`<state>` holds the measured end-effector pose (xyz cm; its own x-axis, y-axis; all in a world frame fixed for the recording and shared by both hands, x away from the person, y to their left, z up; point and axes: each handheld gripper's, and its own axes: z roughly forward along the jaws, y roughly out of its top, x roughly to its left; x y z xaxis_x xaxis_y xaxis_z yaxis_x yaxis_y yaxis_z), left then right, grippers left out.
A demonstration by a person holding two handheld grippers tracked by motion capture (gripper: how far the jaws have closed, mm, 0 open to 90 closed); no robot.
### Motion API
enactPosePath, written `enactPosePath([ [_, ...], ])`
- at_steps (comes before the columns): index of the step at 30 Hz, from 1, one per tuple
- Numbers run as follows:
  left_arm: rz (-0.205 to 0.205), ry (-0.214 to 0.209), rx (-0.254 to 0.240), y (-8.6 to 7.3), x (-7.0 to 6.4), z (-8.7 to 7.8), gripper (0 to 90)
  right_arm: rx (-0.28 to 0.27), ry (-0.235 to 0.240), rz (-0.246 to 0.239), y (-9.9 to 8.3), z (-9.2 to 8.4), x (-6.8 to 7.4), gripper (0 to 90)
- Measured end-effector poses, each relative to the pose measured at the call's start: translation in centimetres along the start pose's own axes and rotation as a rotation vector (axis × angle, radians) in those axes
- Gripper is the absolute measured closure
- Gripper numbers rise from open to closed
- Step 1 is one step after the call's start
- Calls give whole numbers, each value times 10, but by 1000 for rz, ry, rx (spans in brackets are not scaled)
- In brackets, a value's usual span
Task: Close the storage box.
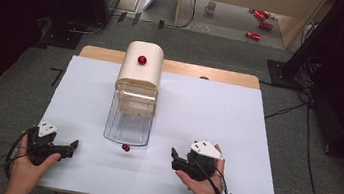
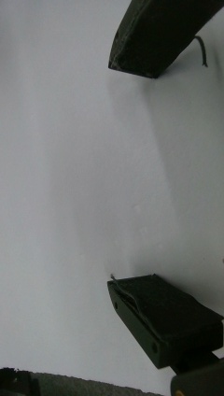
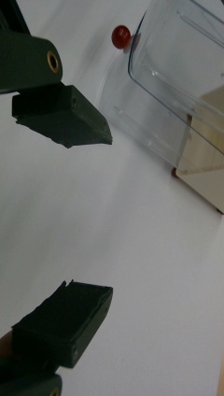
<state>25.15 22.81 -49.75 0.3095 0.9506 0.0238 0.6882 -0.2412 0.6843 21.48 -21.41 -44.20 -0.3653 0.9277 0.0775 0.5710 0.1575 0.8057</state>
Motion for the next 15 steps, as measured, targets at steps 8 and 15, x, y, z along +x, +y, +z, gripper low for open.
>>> enactPosePath([
  [8, -1, 0, -1, 0, 0, 0, 0, -6, 37, -21, 1, 6, 21, 268],
  [15, -1, 0, -2, 0, 0, 0, 0, -7, 88, -42, -1, 9, 40, 339],
])
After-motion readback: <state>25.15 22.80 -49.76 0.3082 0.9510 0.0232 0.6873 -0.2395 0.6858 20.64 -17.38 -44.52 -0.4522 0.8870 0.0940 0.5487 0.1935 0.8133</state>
